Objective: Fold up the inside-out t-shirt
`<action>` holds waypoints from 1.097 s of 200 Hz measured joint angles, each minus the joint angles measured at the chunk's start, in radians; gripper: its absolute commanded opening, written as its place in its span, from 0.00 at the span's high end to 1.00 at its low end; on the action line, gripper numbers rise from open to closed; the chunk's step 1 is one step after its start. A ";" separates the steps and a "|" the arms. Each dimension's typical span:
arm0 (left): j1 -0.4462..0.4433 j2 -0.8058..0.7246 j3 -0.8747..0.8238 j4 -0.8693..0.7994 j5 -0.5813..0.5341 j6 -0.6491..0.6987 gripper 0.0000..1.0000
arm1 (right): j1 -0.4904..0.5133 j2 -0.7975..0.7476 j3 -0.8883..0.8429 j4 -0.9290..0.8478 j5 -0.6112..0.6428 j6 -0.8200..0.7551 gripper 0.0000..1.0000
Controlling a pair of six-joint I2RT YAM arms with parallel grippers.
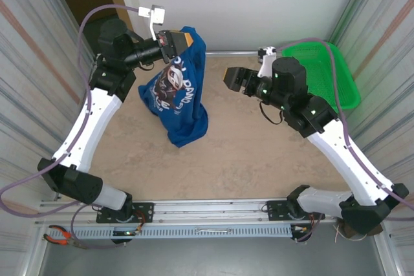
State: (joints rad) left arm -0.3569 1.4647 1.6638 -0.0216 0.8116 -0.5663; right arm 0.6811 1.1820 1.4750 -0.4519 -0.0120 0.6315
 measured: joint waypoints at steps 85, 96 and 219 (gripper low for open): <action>-0.055 0.003 -0.001 -0.019 0.000 -0.019 1.00 | 0.103 0.267 0.105 -0.015 0.182 -0.083 0.61; -0.056 0.003 -0.001 -0.020 0.000 -0.021 1.00 | 0.097 0.280 0.105 -0.016 0.192 -0.090 0.83; 0.027 0.069 0.140 -0.258 -0.187 -0.026 1.00 | -0.230 0.124 0.438 -0.129 -0.264 -0.037 1.00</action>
State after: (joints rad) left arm -0.3302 1.5333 1.8038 -0.2798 0.6247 -0.5926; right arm 0.4507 1.3056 1.9133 -0.5808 -0.2764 0.5945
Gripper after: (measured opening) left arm 0.065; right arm 0.057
